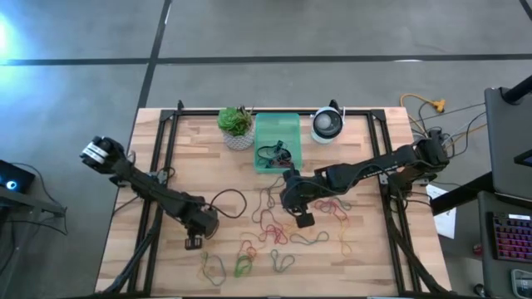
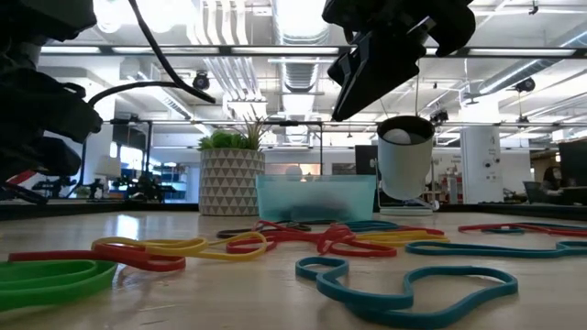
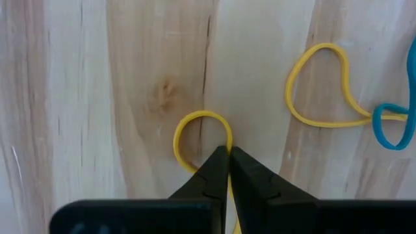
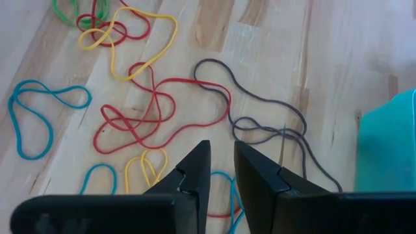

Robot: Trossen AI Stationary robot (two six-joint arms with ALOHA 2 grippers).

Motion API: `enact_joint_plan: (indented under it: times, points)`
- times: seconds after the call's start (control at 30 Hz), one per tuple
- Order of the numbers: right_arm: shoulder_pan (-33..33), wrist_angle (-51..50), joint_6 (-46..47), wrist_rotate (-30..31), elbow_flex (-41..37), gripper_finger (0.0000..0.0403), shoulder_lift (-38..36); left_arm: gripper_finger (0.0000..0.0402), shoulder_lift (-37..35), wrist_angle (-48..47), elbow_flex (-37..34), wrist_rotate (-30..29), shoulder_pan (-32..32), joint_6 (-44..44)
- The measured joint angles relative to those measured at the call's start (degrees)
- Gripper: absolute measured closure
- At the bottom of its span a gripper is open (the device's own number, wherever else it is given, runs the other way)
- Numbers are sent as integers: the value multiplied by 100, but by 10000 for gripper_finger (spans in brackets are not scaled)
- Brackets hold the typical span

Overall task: Pick and place rubber bands into bin
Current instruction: Put the yellow rubber band into the green bin

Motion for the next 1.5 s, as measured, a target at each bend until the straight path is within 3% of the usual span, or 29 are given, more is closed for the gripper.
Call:
enact_joint_plan:
  times: [0.1,0.3,0.73,0.93,1.23,1.4,1.5]
  points:
    - [0,-23,-1,0,62,340,0,401,-68,-143,138,-193,-5,142]
    - [103,-63,-24,1,169,340,-169,401,-215,-594,616,-1304,0,384]
    - [805,-145,-2,135,273,340,-1088,402,-210,-379,1686,-3969,138,2322]
    - [1390,-182,121,1194,273,340,-1582,402,-210,644,1928,-4635,422,3835]
    - [2370,-1182,1456,4258,154,340,-2038,402,-193,2333,1944,-4730,1388,5246]
    - [2593,-1674,2426,4688,-129,339,-2075,402,-193,2915,1944,-4645,2010,5684]
    - [2599,-1692,2765,4701,-447,339,-2063,402,-144,3257,1944,-4262,2425,5816]
